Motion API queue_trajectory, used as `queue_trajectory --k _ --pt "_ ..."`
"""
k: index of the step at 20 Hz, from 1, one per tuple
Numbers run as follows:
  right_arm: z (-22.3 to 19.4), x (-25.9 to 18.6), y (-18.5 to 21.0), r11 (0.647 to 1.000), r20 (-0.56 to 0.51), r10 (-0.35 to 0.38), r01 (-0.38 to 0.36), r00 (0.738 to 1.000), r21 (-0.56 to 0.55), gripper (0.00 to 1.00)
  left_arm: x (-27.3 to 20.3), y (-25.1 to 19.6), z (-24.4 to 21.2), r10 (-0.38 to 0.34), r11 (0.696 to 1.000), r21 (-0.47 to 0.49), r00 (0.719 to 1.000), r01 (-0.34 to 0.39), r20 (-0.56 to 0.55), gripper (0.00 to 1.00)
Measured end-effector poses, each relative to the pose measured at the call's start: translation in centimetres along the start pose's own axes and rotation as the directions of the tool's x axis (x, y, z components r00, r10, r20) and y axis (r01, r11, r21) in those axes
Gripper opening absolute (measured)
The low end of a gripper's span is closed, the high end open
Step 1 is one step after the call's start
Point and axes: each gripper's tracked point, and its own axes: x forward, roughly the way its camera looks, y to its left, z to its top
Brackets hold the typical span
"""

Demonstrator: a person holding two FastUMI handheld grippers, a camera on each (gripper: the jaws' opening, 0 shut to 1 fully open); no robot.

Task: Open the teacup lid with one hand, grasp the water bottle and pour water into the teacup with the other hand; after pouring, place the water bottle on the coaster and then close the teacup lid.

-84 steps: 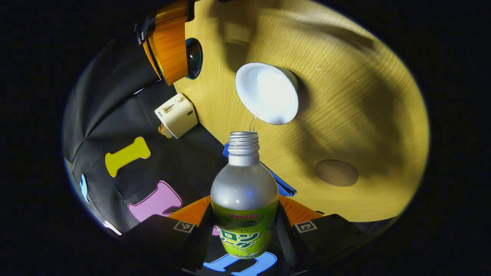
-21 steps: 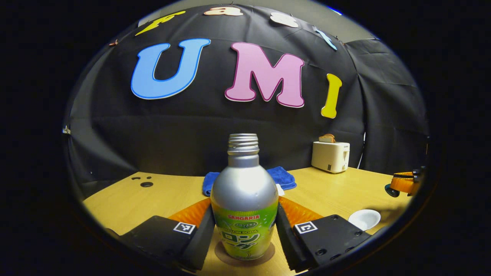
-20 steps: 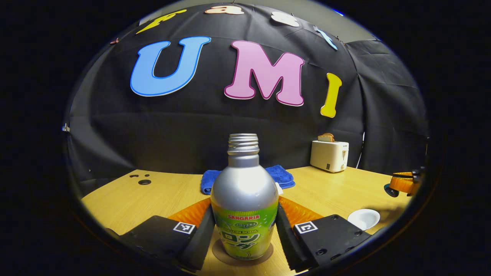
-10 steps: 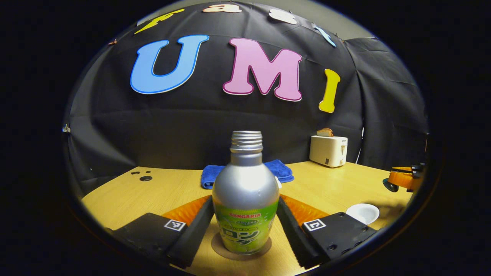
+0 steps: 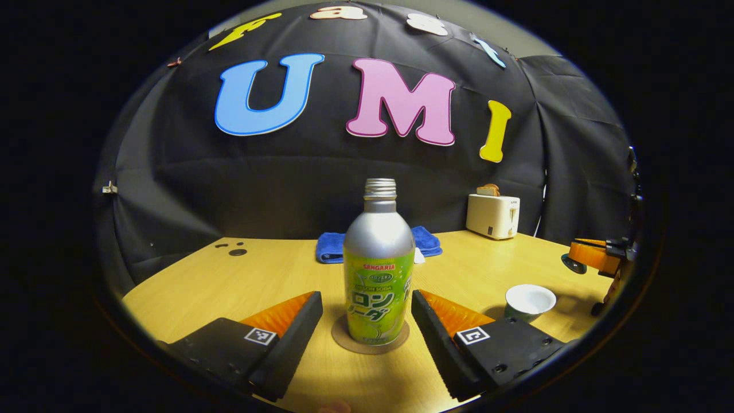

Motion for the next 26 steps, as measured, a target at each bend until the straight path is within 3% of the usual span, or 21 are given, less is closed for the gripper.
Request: queue_trajectory --k 4,6,10,13,17,19,20,22,26 --pt "0.0 0.0 0.0 1.0 0.001 0.001 -0.001 1.0 0.0 0.28 -3.2 0.1 0.4 0.007 0.999 0.035 0.998 -0.01 0.065 0.98" --pt "0.4 0.0 0.7 1.0 0.015 0.023 -0.023 1.0 0.006 0.34 -4.1 -0.1 0.1 -0.002 1.0 0.018 0.997 0.001 0.076 0.98" --pt "1.3 0.0 4.1 0.995 0.029 0.097 -0.098 0.995 0.017 0.24 -5.4 1.6 0.5 0.024 1.0 0.013 0.993 -0.025 0.116 0.98" --pt "1.7 1.1 7.4 0.986 0.023 0.165 -0.166 0.986 0.015 0.33 -5.6 2.4 0.1 0.042 0.999 0.01 0.993 -0.043 0.113 0.98" --pt "-0.4 2.2 10.6 0.972 -0.058 0.234 -0.233 0.97 0.024 0.28 -5.8 2.3 0.2 0.04 0.999 0.012 0.993 -0.041 0.115 0.98" --pt "-0.7 2.6 11.4 0.969 -0.075 0.245 -0.244 0.967 0.026 0.28 -5.7 2.4 0.1 0.039 0.999 0.012 0.993 -0.04 0.114 0.99" --pt "-0.9 2.7 11.7 0.969 -0.081 0.247 -0.246 0.966 0.025 0.33 -5.7 2.4 0.2 0.039 0.999 0.012 0.993 -0.04 0.114 0.98" --pt "-1.4 3.0 11.9 0.971 -0.102 0.238 -0.237 0.966 0.017 0.28 -5.8 2.2 0.2 0.026 1.0 0.014 0.993 -0.028 0.115 0.98" --pt "-2.7 3.5 12.6 0.97 -0.147 0.242 -0.242 0.959 0.016 0.28 -5.8 2.0 0.2 0.013 1.0 0.015 0.993 -0.015 0.116 0.98"
